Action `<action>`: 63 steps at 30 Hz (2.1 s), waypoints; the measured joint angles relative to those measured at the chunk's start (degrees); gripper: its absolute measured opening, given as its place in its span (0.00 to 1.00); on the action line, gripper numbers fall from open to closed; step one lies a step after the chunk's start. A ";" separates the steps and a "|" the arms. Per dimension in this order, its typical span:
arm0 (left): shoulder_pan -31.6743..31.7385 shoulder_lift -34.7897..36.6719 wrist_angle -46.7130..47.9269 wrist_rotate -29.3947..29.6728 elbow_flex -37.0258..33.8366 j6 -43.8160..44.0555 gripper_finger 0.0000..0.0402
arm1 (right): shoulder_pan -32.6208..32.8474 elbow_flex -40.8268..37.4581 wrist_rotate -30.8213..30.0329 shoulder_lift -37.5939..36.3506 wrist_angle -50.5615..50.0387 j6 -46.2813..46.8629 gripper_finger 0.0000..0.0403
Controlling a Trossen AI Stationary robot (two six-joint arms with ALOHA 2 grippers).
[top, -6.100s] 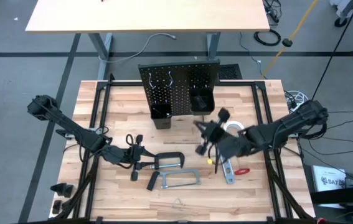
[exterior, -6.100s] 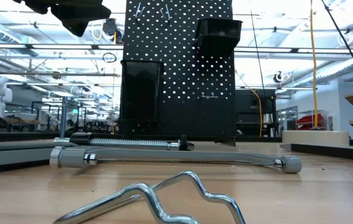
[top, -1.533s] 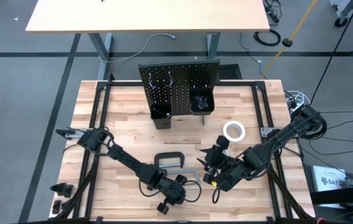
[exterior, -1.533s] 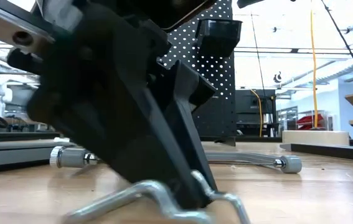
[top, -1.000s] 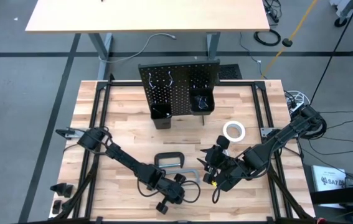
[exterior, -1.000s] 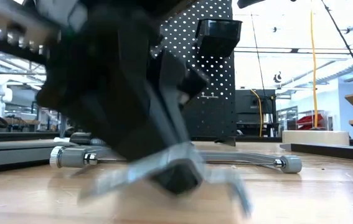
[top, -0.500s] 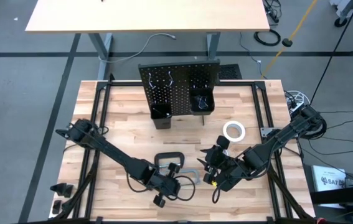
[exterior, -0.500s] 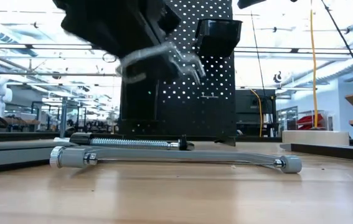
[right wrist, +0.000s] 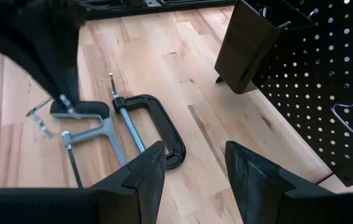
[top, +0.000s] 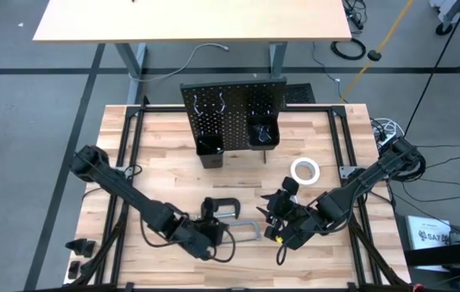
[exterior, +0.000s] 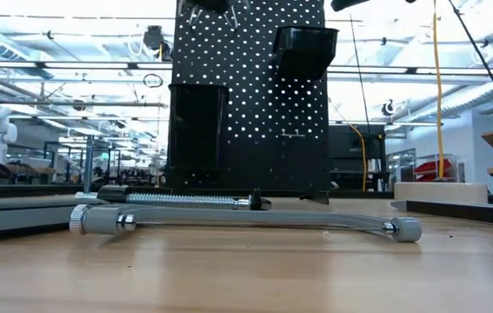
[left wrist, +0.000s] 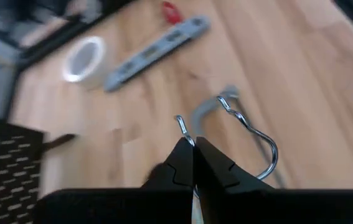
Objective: Hang tools onto peg board
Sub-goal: Put the binder clip into the top black bin on the peg board
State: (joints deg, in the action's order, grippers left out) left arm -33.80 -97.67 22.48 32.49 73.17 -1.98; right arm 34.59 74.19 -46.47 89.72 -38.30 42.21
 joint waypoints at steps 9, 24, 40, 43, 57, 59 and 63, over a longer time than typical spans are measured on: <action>-1.69 3.17 1.07 16.80 -0.70 1.50 0.00 | -0.24 0.00 -0.46 3.30 1.40 -0.87 0.40; -1.29 3.13 0.59 23.99 -0.74 5.94 0.00 | -1.25 0.00 -0.14 10.91 25.66 -35.84 0.40; 3.30 3.13 0.60 5.89 -0.74 10.74 0.00 | -1.11 0.00 -0.10 11.69 27.36 -41.38 0.40; 4.07 3.13 0.26 4.62 -0.74 10.75 0.00 | -1.11 0.00 -0.10 11.69 27.37 -41.23 0.40; 4.91 3.11 -2.14 -0.77 -0.74 10.70 0.00 | -1.86 -0.02 0.35 11.69 27.23 -41.19 0.15; 4.91 3.11 -2.18 -0.74 -0.74 10.70 0.00 | -1.84 -0.02 0.57 11.69 27.23 -41.21 0.09; 4.97 3.04 -2.29 -0.70 -0.74 10.60 0.01 | -1.79 -0.02 0.93 11.69 27.46 -41.43 0.02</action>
State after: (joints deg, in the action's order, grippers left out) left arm -28.82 -94.63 20.18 31.79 72.42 8.62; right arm 32.80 74.17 -45.54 101.41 -10.84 0.78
